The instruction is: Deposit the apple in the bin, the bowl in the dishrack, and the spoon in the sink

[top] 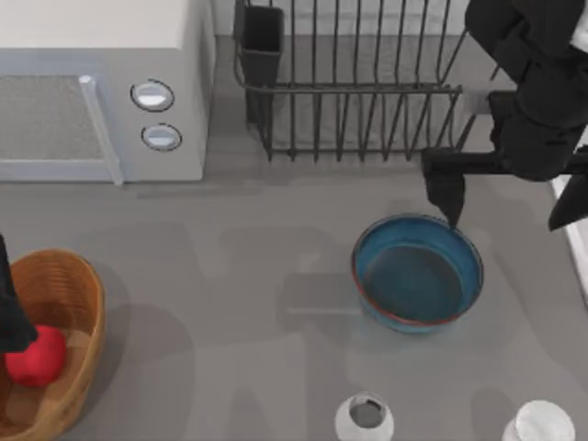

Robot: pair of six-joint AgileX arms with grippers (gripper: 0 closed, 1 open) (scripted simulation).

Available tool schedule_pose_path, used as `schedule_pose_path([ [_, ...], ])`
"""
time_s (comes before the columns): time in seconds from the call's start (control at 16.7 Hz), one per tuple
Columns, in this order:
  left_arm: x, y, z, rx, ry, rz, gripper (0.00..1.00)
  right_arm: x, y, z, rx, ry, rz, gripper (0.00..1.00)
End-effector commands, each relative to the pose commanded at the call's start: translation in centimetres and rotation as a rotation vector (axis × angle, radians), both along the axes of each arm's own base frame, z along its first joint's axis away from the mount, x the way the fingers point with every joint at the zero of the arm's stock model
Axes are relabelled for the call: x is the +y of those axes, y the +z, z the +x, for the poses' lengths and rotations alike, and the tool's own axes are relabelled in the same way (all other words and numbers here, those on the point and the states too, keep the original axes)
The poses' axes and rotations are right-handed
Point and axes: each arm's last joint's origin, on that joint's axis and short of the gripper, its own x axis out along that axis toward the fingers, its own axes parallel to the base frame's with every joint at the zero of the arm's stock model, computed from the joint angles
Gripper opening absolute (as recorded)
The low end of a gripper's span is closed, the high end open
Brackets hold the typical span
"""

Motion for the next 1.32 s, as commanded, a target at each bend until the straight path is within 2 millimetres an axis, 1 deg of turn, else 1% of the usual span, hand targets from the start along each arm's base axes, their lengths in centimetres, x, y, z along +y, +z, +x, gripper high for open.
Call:
schedule_pose_path([
  [0.18, 0.0, 0.0, 0.0, 0.0, 0.0, 0.0, 1.0, -0.2, -0.1, 0.0, -0.001, -0.003, 0.001, 1.0],
  [0.3, 0.0, 0.0, 0.0, 0.0, 0.0, 0.0, 1.0, -0.1, -1.2, 0.1, 0.004, -0.001, -0.002, 1.0],
  [0.42, 0.0, 0.0, 0.0, 0.0, 0.0, 0.0, 1.0, 0.0, -3.3, 0.3, 0.002, 0.001, -0.001, 1.0],
  [0.66, 0.0, 0.0, 0.0, 0.0, 0.0, 0.0, 1.0, 0.1, -8.2, 0.3, -0.009, 0.0, 0.004, 1.0],
  [0.78, 0.0, 0.0, 0.0, 0.0, 0.0, 0.0, 1.0, 0.0, -9.7, 0.1, -0.002, 0.0, 0.001, 1.0],
  [0.84, 0.0, 0.0, 0.0, 0.0, 0.0, 0.0, 1.0, 0.0, -10.0, 0.0, 0.0, 0.0, 0.0, 1.0],
  [1.02, 0.0, 0.0, 0.0, 0.0, 0.0, 0.0, 1.0, 0.0, -10.0, 0.0, 0.0, 0.0, 0.0, 1.0],
  [1.32, 0.0, 0.0, 0.0, 0.0, 0.0, 0.0, 1.0, 0.0, -10.0, 0.0, 0.0, 0.0, 0.0, 0.62],
])
